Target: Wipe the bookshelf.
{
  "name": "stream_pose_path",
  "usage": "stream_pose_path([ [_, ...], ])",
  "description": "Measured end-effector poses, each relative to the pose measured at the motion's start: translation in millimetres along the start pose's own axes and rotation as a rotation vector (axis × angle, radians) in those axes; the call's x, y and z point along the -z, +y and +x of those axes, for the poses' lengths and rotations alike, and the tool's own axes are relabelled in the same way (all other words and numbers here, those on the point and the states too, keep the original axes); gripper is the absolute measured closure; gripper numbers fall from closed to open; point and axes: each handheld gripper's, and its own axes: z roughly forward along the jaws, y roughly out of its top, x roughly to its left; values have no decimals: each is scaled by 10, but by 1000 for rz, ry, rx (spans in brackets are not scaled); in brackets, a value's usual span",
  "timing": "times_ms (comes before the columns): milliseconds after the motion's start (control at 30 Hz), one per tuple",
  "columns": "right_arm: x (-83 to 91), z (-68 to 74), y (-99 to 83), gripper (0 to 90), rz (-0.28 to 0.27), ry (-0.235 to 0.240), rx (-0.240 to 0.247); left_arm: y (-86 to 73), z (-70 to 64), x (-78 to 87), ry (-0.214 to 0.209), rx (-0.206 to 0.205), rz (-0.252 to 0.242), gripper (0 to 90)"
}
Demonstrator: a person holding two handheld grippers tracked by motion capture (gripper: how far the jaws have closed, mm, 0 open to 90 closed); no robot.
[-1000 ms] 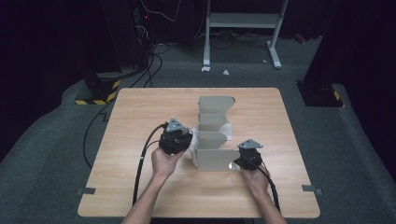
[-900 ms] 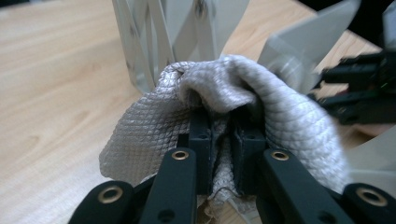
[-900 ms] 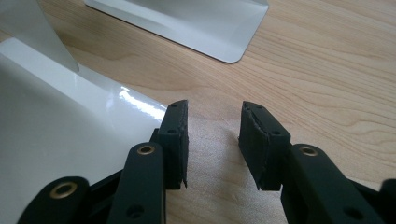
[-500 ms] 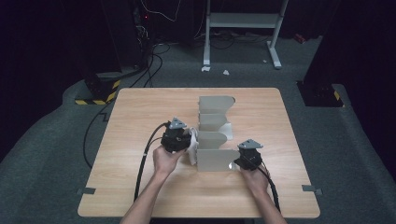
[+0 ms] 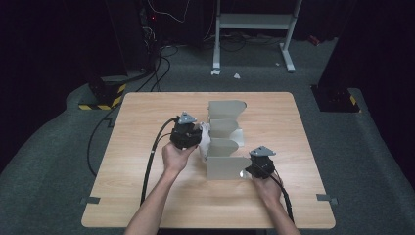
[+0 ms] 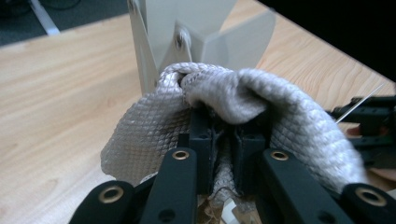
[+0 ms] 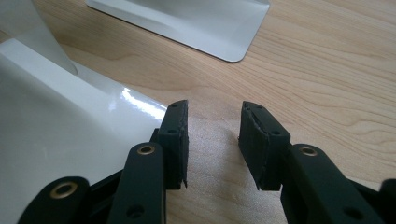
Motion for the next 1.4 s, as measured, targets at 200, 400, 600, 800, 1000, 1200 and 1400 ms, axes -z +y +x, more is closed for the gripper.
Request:
stream_pose_path([
  [200, 0, 1, 0, 628, 0, 0, 0, -123, 21, -152, 2, 10, 52, 807],
  [400, 0, 1, 0, 628, 0, 0, 1, -254, 25, -310, -2, 18, 103, 807],
  [600, 0, 1, 0, 628, 0, -1, 2, -344, 29, -407, -2, 23, 133, 807],
  [800, 0, 0, 0, 628, 0, 0, 0, -407, 36, -428, 3, 25, 152, 809],
  [1000, 0, 0, 0, 628, 0, 1, 0, -421, 82, -409, 18, 41, 154, 810],
  [1200, 1, 0, 0, 628, 1, 2, 1, -326, 128, -255, 3, 67, 76, 809],
  [1400, 1, 2, 0, 628, 0, 0, 4, -81, 116, 4, -8, 40, -20, 810],
])
